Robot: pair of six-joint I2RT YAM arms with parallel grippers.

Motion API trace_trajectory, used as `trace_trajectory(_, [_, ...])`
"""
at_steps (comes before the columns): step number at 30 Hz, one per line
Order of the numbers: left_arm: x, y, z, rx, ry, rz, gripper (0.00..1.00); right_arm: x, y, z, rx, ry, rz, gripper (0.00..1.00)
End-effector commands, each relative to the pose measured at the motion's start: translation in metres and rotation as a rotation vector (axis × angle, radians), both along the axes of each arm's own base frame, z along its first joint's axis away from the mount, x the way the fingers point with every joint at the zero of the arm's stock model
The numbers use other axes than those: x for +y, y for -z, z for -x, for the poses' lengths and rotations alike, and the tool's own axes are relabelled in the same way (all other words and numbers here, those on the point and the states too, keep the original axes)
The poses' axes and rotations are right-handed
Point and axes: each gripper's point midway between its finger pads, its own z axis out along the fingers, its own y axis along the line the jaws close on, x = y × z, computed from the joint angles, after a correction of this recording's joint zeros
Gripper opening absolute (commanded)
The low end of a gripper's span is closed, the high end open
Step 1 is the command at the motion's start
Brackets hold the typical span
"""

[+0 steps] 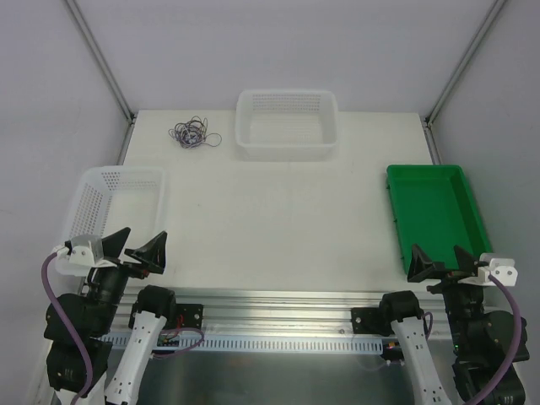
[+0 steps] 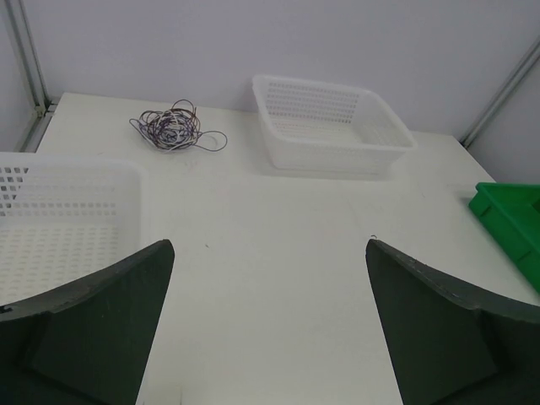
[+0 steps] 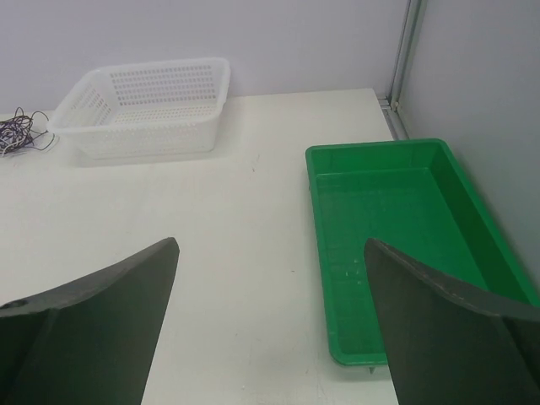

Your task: Untangle the cables

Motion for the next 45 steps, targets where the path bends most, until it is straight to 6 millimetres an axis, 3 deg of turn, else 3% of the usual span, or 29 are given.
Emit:
trace_trajectory(1, [0.010,-0.012,0.035,-0.161,-0.010,0.066,0.99,-0.003,-0.017,0.040,-0.222,-0.023,-0.043,0.97])
trace_trajectory(8, [0.011,0.002,0.019,-0.090,-0.039,0.113,0.99,0.010,-0.008,0.026,-0.148,-0.074,-0.077,0.97])
trace_trajectory(12, [0.004,0.013,-0.001,0.010,-0.033,0.131,0.99,0.024,0.009,0.001,0.032,-0.111,-0.102,0.97])
trace_trajectory(19, [-0.025,0.045,-0.062,0.343,0.005,0.168,0.99,0.088,0.045,-0.038,0.374,-0.384,-0.191,0.97])
trace_trajectory(20, [-0.031,0.053,-0.078,0.425,0.006,0.160,0.99,0.091,0.048,-0.042,0.401,-0.394,-0.197,0.97])
trace_trajectory(22, [-0.037,0.050,-0.097,0.471,0.009,0.158,0.99,0.094,0.057,-0.050,0.457,-0.396,-0.197,0.97])
trace_trajectory(23, [-0.041,0.062,-0.116,0.552,-0.005,0.140,0.99,0.093,0.063,-0.058,0.502,-0.382,-0.193,0.97])
trace_trajectory(25, [-0.041,0.052,-0.141,0.557,-0.029,0.125,0.99,0.088,0.069,-0.065,0.544,-0.341,-0.180,0.97])
trace_trajectory(26, [-0.043,0.067,-0.161,0.627,-0.050,0.107,0.99,0.089,0.073,-0.070,0.584,-0.339,-0.169,0.97])
trace_trajectory(27, [-0.044,0.068,-0.173,0.637,-0.063,0.099,0.99,0.088,0.075,-0.072,0.601,-0.340,-0.151,0.97])
trace_trajectory(28, [-0.042,0.055,-0.191,0.601,-0.085,0.095,0.99,0.089,0.077,-0.074,0.616,-0.350,-0.140,0.97])
trace_trajectory(29, [-0.043,0.071,-0.213,0.654,-0.109,0.076,0.99,0.089,0.079,-0.076,0.630,-0.348,-0.139,0.97])
trace_trajectory(30, [-0.041,0.075,-0.226,0.665,-0.133,0.067,0.99,0.090,0.079,-0.078,0.634,-0.347,-0.142,0.97])
trace_trajectory(31, [-0.037,0.061,-0.245,0.631,-0.173,0.071,0.99,0.090,0.079,-0.080,0.628,-0.344,-0.151,0.97])
trace_trajectory(32, [-0.035,0.084,-0.267,0.697,-0.205,0.056,0.99,0.091,0.079,-0.082,0.624,-0.341,-0.154,0.97])
trace_trajectory(33, [-0.032,0.088,-0.281,0.709,-0.230,0.054,0.99,0.091,0.082,-0.082,0.629,-0.338,-0.157,0.97])
trace_trajectory(34, [-0.026,0.075,-0.300,0.679,-0.277,0.064,0.99,0.091,0.082,-0.084,0.627,-0.334,-0.166,0.97])
trace_trajectory(35, [-0.023,0.099,-0.322,0.727,-0.315,0.047,0.99,0.091,0.083,-0.084,0.630,-0.327,-0.173,0.97])
trace_trajectory(40, [-0.010,0.136,-0.406,0.772,-0.420,0.064,0.99,0.084,0.086,-0.084,0.619,-0.275,-0.187,0.97])
trace_trajectory(45, [0.013,0.167,-0.454,0.776,-0.527,0.087,0.99,0.084,0.092,-0.082,0.636,-0.272,-0.176,0.97])
